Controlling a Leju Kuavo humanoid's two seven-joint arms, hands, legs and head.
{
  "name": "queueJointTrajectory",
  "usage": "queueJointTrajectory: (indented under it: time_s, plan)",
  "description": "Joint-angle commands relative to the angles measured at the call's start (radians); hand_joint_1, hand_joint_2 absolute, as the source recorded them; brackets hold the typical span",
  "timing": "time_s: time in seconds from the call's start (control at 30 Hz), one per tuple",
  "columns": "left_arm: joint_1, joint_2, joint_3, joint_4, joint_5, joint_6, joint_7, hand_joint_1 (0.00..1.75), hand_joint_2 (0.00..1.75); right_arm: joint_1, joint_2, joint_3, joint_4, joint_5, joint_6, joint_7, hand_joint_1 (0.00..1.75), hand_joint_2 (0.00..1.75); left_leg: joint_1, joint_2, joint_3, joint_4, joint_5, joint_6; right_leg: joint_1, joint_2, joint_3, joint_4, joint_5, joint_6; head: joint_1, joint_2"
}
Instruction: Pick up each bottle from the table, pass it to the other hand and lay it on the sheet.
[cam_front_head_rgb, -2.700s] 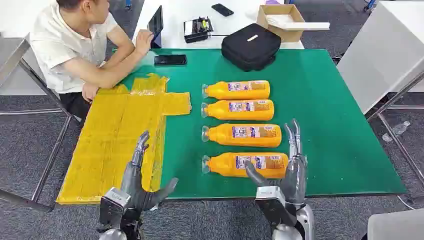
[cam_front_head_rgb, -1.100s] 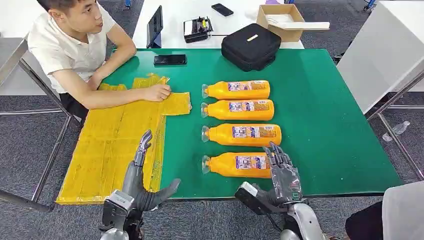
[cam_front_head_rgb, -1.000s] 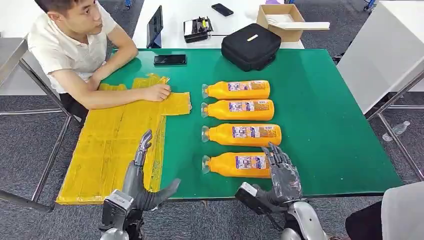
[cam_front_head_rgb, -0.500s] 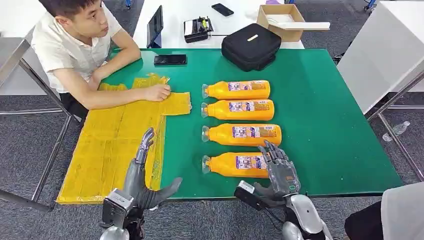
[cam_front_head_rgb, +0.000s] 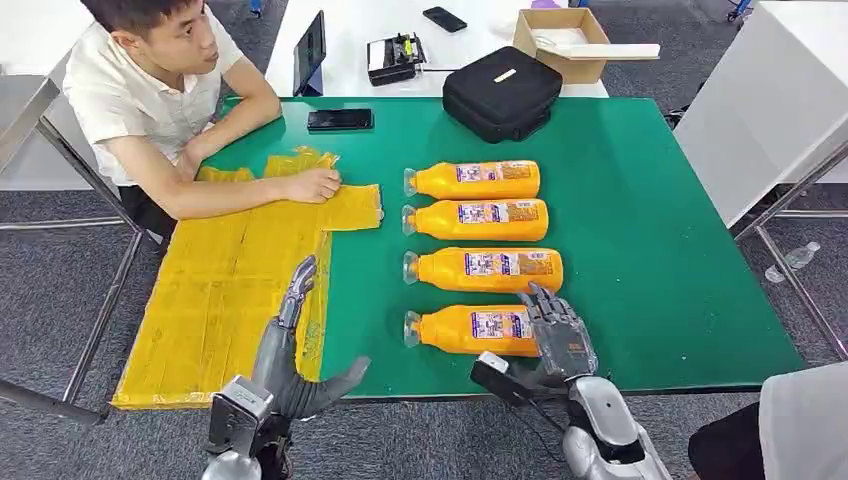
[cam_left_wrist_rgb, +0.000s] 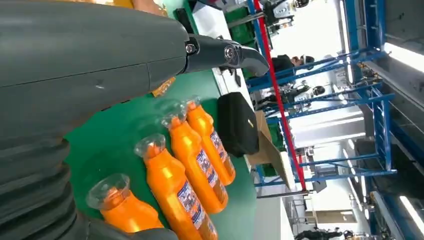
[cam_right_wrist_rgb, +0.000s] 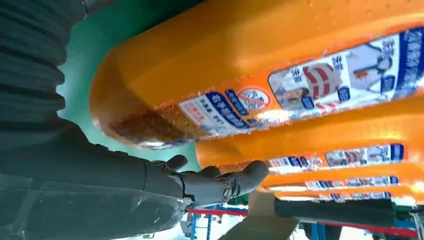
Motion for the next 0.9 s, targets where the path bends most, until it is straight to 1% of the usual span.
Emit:
queueJointTrajectory:
  time_s: [0.03,0.17,0.2,0.23,0.3,0.33,0.37,0.47,0.5,0.53,0.63,0.77,0.83,0.87,0.9]
  plan:
    - [-0.032,-0.027,-0.04,0.041,-0.004,0.001,0.01,0.0,1.75,-0.043,0.016,-0.023,0.146,-0.001,0.012,0.004,0.0,1.75,0.001,0.001,0.003,0.0,-0.001,0.0,0.001,-0.001,0.003,-0.001,0.0,-0.003,0.0,0.0]
    - [-0.032,-0.026,-0.04,0.041,-0.004,0.001,0.01,0.0,1.75,-0.039,0.014,-0.024,0.148,-0.001,0.012,0.003,0.0,1.75,0.001,0.001,0.006,-0.001,-0.001,0.0,0.002,-0.001,0.006,-0.002,-0.001,-0.005,0.0,0.0]
    - [-0.032,-0.026,-0.04,0.041,-0.004,0.001,0.01,0.0,1.75,-0.039,0.014,-0.024,0.148,-0.001,0.012,0.003,0.0,1.75,0.001,0.0,0.002,0.0,0.0,0.0,0.001,-0.001,0.003,-0.001,0.0,-0.002,0.0,0.0]
    - [-0.032,-0.026,-0.04,0.041,-0.004,0.001,0.01,0.0,1.75,-0.039,0.014,-0.024,0.148,-0.001,0.012,0.003,0.0,1.75,0.001,0.0,0.005,0.0,-0.001,0.0,0.002,-0.001,0.005,-0.001,-0.001,-0.004,0.0,0.0]
    - [-0.032,-0.026,-0.04,0.041,-0.004,0.001,0.01,0.0,1.75,-0.039,0.014,-0.024,0.148,-0.001,0.012,0.003,0.0,1.75,0.001,0.001,0.003,0.0,0.0,0.0,0.001,-0.001,0.003,-0.001,0.0,-0.002,0.0,0.0]
    - [-0.032,-0.026,-0.04,0.041,-0.005,0.001,0.011,0.0,1.75,-0.039,0.014,-0.025,0.147,-0.001,0.012,0.003,0.0,1.75,0.001,0.002,0.007,0.0,-0.002,0.001,0.002,0.0,0.008,-0.002,-0.001,-0.005,0.0,0.0]
    - [-0.031,-0.026,-0.041,0.04,-0.006,0.001,0.011,0.0,1.75,-0.037,0.013,-0.028,0.15,-0.002,0.013,0.003,0.0,1.75,0.001,0.0,0.003,0.0,0.0,0.0,0.001,-0.002,0.004,-0.001,-0.001,-0.003,0.0,0.0]
    - [-0.029,-0.024,-0.039,0.033,-0.006,0.0,0.011,0.0,1.75,-0.023,-0.006,-0.032,0.16,-0.026,0.04,0.0,0.0,1.75,0.001,0.0,0.003,-0.001,0.0,0.0,0.001,-0.002,0.004,-0.001,0.0,-0.002,0.0,0.0]
    - [-0.028,-0.023,-0.037,0.031,-0.006,0.0,0.011,0.0,1.75,-0.019,-0.016,-0.029,0.162,-0.03,0.043,-0.002,1.62,1.75,0.001,0.0,0.005,0.0,-0.001,0.0,0.002,-0.002,0.006,-0.002,-0.001,-0.004,0.0,0.0]
    - [-0.029,-0.023,-0.035,0.033,-0.005,-0.001,0.011,0.0,1.75,-0.018,-0.019,-0.033,0.171,-0.044,0.049,-0.006,1.75,1.75,0.001,-0.001,0.005,-0.001,-0.001,0.0,0.001,-0.003,0.006,-0.002,-0.001,-0.003,0.0,0.0]
    - [-0.035,-0.022,-0.033,0.045,-0.006,-0.002,0.01,0.0,1.75,-0.015,-0.044,-0.032,0.196,-0.083,0.083,-0.01,1.75,1.75,0.001,-0.002,0.004,0.0,0.0,0.0,0.001,-0.003,0.005,-0.002,-0.001,-0.002,0.0,0.0]
    - [-0.04,-0.021,-0.035,0.053,-0.005,-0.005,0.006,0.0,1.75,-0.005,-0.072,-0.041,0.217,-0.16,0.13,-0.018,1.75,1.75,0.001,-0.001,0.01,-0.001,-0.002,0.001,0.002,-0.004,0.012,-0.003,-0.002,-0.006,0.0,0.0]
    - [-0.044,-0.019,-0.041,0.058,-0.002,-0.008,0.003,0.0,1.75,0.007,-0.103,-0.036,0.218,-0.228,0.167,-0.011,1.75,1.75,0.001,-0.005,0.008,-0.001,-0.001,0.001,0.002,-0.007,0.011,-0.003,-0.002,-0.004,0.001,0.0]
    - [-0.045,-0.019,-0.041,0.059,-0.002,-0.009,0.003,0.0,1.75,0.009,-0.106,-0.038,0.219,-0.237,0.171,-0.011,1.75,1.75,0.001,-0.003,0.009,0.0,-0.002,0.001,0.001,-0.005,0.004,-0.002,-0.002,-0.003,-0.001,0.0]
    - [-0.045,-0.018,-0.042,0.06,0.0,-0.01,0.001,0.0,1.75,0.013,-0.116,-0.033,0.216,-0.26,0.183,-0.013,1.75,1.75,0.001,-0.004,0.009,-0.001,-0.002,0.003,0.002,-0.006,0.003,-0.003,-0.002,-0.004,0.0,0.0]
